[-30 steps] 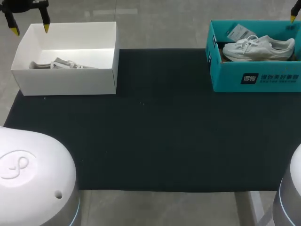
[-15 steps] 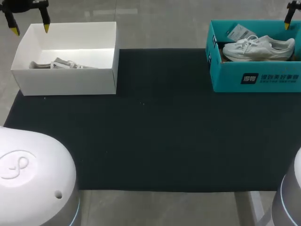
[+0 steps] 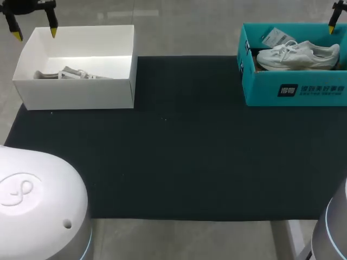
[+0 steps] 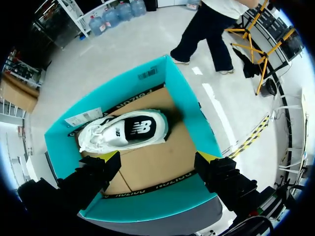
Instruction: Take the shoe out of the shoebox, open the shoe tongue, remove and reinsert the insole, then place the shoe into the shoebox
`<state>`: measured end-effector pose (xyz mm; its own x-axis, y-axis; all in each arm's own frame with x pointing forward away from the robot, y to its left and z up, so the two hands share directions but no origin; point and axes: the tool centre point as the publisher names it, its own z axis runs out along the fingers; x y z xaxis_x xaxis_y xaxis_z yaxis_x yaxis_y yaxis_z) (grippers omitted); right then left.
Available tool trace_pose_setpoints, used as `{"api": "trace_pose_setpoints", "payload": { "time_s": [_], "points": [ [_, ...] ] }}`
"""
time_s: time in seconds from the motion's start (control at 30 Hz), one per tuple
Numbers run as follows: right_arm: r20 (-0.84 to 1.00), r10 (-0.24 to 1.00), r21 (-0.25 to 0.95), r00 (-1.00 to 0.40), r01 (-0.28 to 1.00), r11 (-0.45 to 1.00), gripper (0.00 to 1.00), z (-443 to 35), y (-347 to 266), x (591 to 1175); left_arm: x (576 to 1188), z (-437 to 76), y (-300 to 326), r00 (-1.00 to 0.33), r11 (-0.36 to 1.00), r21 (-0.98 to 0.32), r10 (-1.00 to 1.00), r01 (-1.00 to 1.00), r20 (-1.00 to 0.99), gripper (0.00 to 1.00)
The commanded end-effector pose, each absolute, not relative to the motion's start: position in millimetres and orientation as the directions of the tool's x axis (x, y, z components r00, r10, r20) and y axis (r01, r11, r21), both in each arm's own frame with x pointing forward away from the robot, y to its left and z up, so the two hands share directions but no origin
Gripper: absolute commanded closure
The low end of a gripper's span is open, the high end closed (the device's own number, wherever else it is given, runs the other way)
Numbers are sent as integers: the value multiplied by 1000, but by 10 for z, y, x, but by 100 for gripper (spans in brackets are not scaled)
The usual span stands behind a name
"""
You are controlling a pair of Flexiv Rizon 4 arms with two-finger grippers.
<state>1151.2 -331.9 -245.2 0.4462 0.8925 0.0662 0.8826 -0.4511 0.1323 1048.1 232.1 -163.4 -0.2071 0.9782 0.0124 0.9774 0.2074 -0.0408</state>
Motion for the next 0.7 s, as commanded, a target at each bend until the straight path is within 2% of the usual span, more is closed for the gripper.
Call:
{"api": "trace_pose_setpoints", "payload": {
  "time_s": [0.03,0.33,0.7],
  "points": [
    [65,893,129,446,883,-450,0,-2454,-3325,11527,10483,-1631,2325,-206,207,-41,978,978,14,0],
    [19,874,142,485,864,-482,0,-2774,-3410,11659,10483,-1631,2325,-206,207,-41,978,978,14,0],
    [-45,892,154,450,885,-439,0,-3021,-3388,11841,10483,-1631,2325,-206,207,-41,978,978,14,0]
  ]
}}
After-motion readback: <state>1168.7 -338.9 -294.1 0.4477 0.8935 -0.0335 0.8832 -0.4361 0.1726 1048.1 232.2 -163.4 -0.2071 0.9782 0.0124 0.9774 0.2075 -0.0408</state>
